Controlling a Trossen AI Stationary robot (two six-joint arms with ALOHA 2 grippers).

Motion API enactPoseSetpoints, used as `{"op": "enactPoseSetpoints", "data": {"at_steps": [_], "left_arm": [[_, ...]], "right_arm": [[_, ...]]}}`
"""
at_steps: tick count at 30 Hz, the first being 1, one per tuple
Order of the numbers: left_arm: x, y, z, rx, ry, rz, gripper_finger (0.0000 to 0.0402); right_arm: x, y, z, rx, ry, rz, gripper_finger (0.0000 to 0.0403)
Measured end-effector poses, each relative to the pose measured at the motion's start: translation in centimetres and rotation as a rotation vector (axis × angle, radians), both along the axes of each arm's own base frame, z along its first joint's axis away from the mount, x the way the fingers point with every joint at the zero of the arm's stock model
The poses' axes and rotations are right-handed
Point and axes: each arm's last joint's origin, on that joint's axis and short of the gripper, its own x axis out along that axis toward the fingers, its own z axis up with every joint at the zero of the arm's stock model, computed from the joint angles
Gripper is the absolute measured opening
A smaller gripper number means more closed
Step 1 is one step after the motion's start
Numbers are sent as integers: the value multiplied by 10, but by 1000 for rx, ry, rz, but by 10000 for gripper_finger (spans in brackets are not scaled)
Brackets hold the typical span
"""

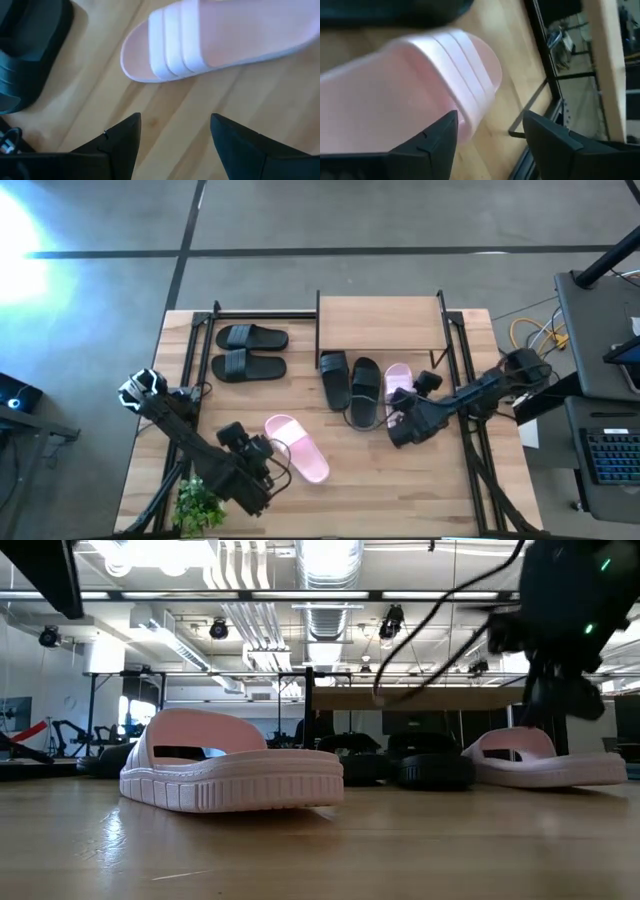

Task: Pick and place slides into the shelf
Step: Put the pink slide under the shelf

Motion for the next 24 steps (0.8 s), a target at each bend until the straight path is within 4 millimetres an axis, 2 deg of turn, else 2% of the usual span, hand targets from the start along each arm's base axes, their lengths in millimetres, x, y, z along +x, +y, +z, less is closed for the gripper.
{"op": "enactPoseSetpoints", "data": {"at_steps": [3, 7, 10, 13, 19, 24], "left_arm": [[6, 9, -7, 20, 13, -1, 224], [24, 18, -15, -36, -39, 1, 224], [40, 25, -20, -73, -94, 32, 224], [52, 33, -28, -64, -72, 69, 224], [75, 39, -52, -116, 19, 123, 224], [89, 41, -71, -114, 82, 140, 224]], "right_arm": [[-6, 12, 17, 22, -70, 35, 215], [-16, 28, 39, 92, -159, 79, 215], [-26, 38, 55, 145, -225, 78, 215], [-39, 43, 68, 178, -280, 30, 215], [-64, 50, 78, 283, -317, -56, 215], [-71, 55, 78, 331, -352, -103, 215]]}}
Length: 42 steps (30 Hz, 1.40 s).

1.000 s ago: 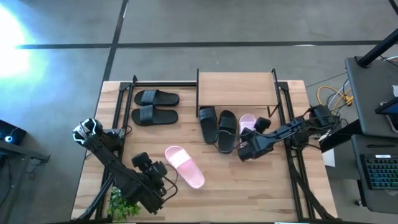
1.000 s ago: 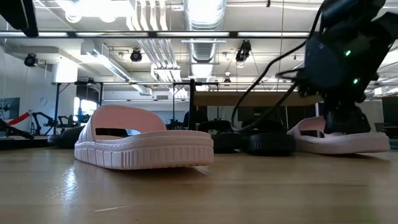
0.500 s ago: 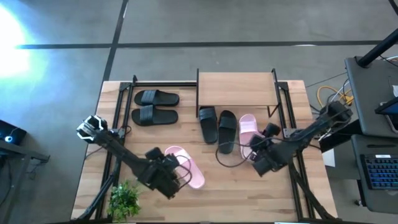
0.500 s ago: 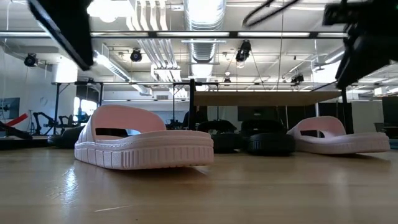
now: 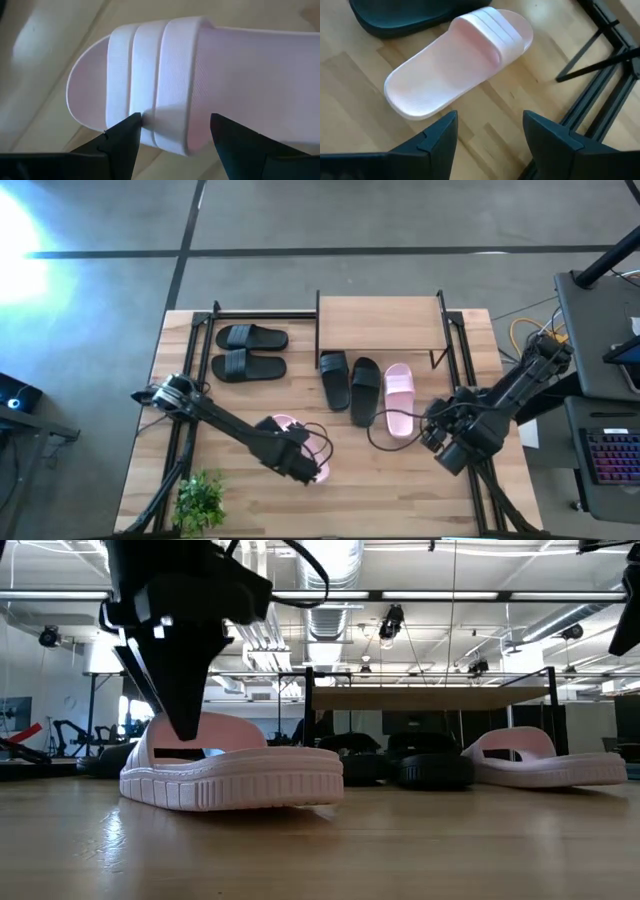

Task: Pick and place slides into the shelf
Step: Put the pink slide under the shelf

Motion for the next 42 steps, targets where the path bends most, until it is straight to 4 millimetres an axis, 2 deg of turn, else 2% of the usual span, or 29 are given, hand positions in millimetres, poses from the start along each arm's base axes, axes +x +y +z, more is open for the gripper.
{"op": "enactPoseSetpoints", "data": {"at_steps": [10, 13, 17, 23, 29, 32, 35, 39, 42], "left_arm": [[2, 13, -12, 126, 63, 21, 224], [2, 18, -13, 153, 80, 2, 212], [4, 23, -13, 156, 96, -37, 157], [9, 25, -10, 154, 98, -98, 24], [29, 17, 12, 105, -65, -149, 4], [44, 11, 29, 104, -204, -172, 2], [62, 4, 49, 99, -381, -272, 1], [82, -5, 69, 93, -611, -356, 1], [88, -8, 74, 119, -694, -423, 1]], "right_arm": [[10, 11, -5, 17, -17, -6, 215], [14, 16, -9, 34, -36, -6, 215], [21, 24, -16, 52, -54, -6, 215], [26, 31, -15, 85, -88, -44, 214], [19, 41, 9, 95, -101, -21, 214], [11, 46, 24, 95, -109, -16, 214], [1, 52, 36, 101, -124, -14, 214], [-11, 60, 39, 160, -108, -7, 214], [-20, 65, 35, 194, -80, -38, 214]]}}
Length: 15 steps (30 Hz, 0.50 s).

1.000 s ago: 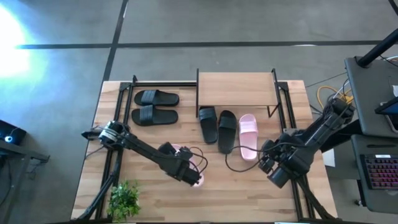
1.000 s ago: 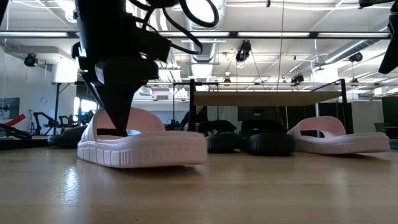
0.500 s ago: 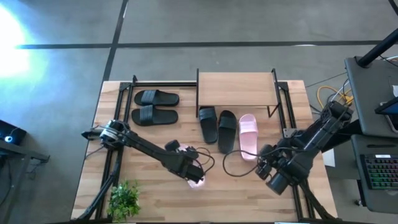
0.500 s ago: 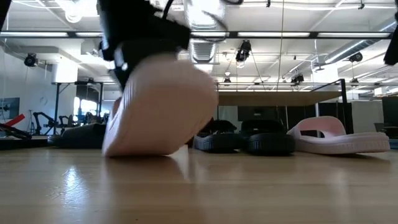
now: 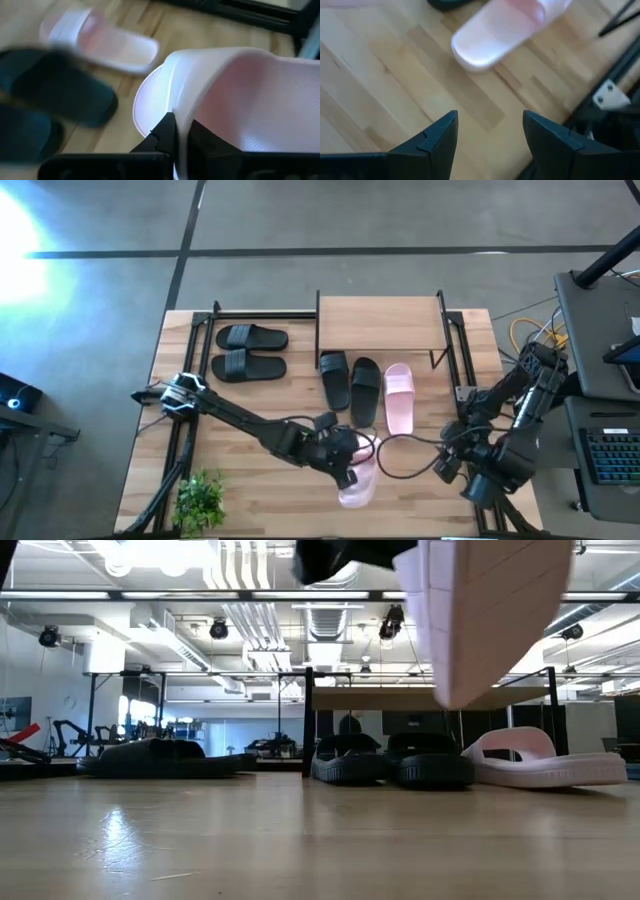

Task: Pick and place slides into the shelf
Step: Put the pink slide under the shelf

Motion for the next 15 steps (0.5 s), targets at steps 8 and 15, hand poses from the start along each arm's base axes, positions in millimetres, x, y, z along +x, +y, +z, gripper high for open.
{"op": "enactPoseSetpoints", "data": {"at_steps": [8, 15], "left_arm": [[20, -18, -25, 364, -9, -284, 0], [47, -31, -61, 491, 46, -374, 26]], "right_arm": [[-27, 19, -19, 15, 61, -60, 214], [-39, 29, -26, 19, 82, -119, 214]]}}
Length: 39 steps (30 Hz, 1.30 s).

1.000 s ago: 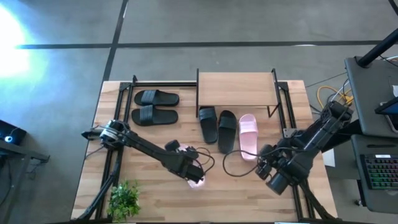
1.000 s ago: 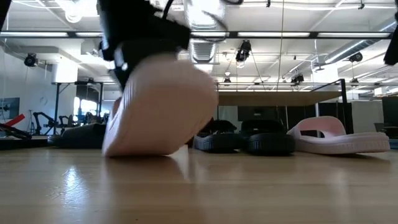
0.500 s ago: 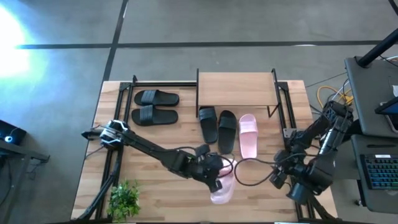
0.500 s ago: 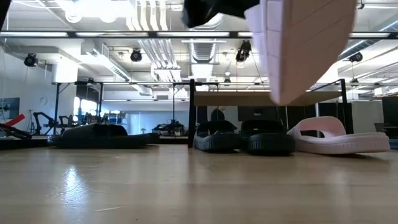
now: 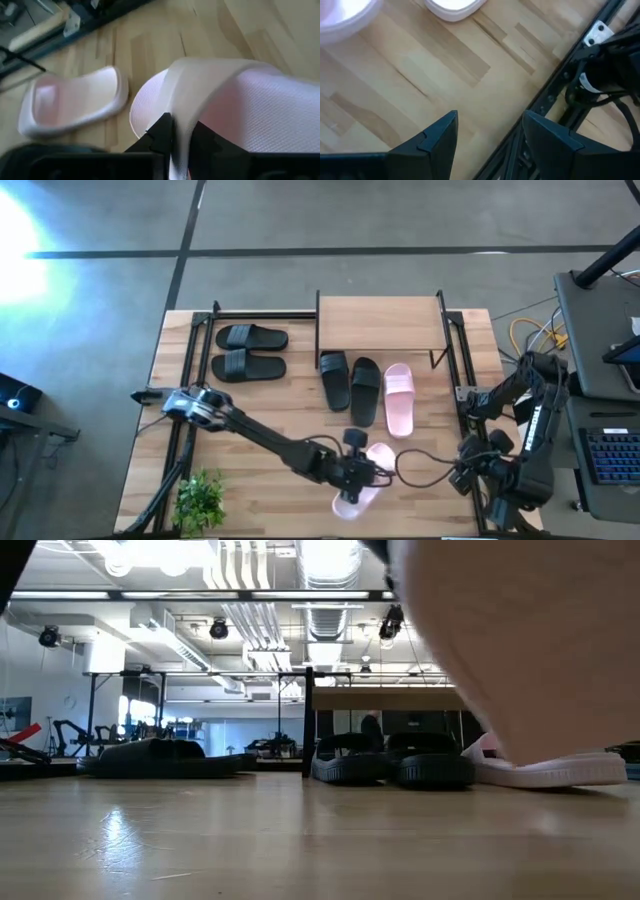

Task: Pick and place slides into the shelf
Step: Put the pink slide under the shelf

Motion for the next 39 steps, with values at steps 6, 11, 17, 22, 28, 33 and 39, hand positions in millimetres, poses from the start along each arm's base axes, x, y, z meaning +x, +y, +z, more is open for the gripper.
{"op": "enactPoseSetpoints", "data": {"at_steps": [6, 11, 17, 22, 28, 33, 39], "left_arm": [[25, -2, -6, 21, -31, -4, 30], [33, -2, -10, 13, -29, 3, 38], [32, -2, -14, -159, -7, 57, 108], [31, 0, -14, -259, -13, 147, 194], [21, 3, 16, -331, -30, 166, 252], [-4, 10, 36, -329, 164, 121, 260], [-62, 10, 52, -177, 393, 197, 260]], "right_arm": [[0, 3, 2, 13, 3, -2, 215], [0, 3, 2, 14, 3, 1, 215], [0, 2, 2, 7, 9, 11, 215], [0, 2, 0, 2, 10, 10, 215], [0, 2, 1, 6, 8, 7, 215], [7, 7, 6, 57, -41, 39, 215], [46, 33, -1, 95, -72, 393, 215]]}}
